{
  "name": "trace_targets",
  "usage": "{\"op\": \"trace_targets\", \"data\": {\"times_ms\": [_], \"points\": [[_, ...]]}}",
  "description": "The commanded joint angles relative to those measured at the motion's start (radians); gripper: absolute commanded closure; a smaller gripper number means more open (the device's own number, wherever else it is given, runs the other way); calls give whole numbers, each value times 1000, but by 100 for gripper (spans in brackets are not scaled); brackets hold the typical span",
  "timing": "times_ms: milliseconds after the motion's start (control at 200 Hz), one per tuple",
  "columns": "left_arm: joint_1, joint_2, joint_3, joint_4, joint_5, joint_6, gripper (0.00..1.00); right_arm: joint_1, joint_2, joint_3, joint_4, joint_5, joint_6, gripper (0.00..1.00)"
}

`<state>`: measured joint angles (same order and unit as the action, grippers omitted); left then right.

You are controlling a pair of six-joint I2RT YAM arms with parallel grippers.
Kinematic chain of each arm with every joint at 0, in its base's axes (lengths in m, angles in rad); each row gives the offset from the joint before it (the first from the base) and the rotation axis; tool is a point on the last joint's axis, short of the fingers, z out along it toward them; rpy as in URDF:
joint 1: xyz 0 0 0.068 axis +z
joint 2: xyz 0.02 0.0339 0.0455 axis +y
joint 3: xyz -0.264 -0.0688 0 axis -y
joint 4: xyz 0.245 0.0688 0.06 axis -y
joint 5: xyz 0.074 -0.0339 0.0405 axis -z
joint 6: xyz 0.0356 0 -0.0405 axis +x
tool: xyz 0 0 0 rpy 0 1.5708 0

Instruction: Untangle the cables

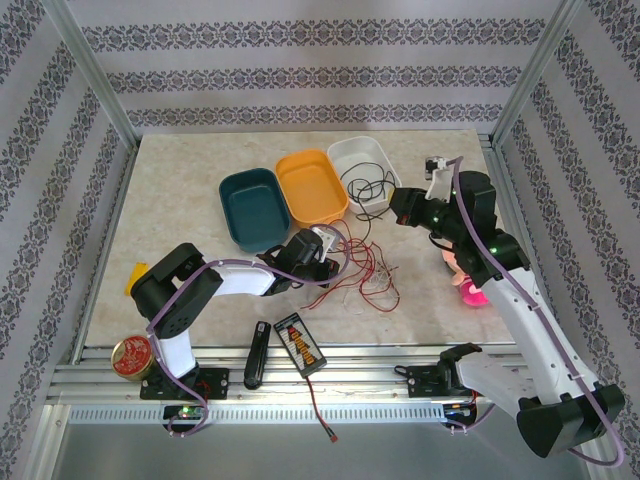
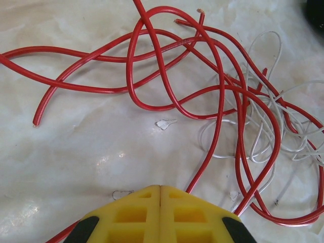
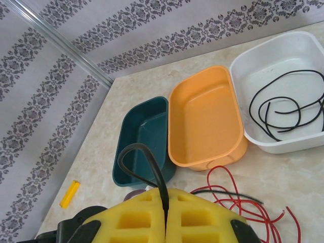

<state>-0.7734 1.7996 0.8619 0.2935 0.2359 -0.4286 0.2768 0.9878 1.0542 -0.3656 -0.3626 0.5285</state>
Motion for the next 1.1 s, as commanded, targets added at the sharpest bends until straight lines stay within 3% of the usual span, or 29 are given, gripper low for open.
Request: {"op": "trace_targets", "data": {"times_ms": [0,190,535,660,869,1094], "points": [[-19,0,1,39,14,-13,99,-12,-17,48,9,-35,14,99],[-19,-3,4,42,17,-22,97,-27,-5,86,-1,-51,4,99],[-20,-74,-1,37,39,-37,65,-84,161,217,3,-72,-63,99],[-18,-135,-25,33,20,-39,49,-96,259,292,10,-39,-103,99],[-18,-249,-67,-14,-43,-25,30,-112,449,424,24,61,-175,98],[-18,-375,-143,-45,-147,-23,1,-124,667,587,3,123,-233,98]]}}
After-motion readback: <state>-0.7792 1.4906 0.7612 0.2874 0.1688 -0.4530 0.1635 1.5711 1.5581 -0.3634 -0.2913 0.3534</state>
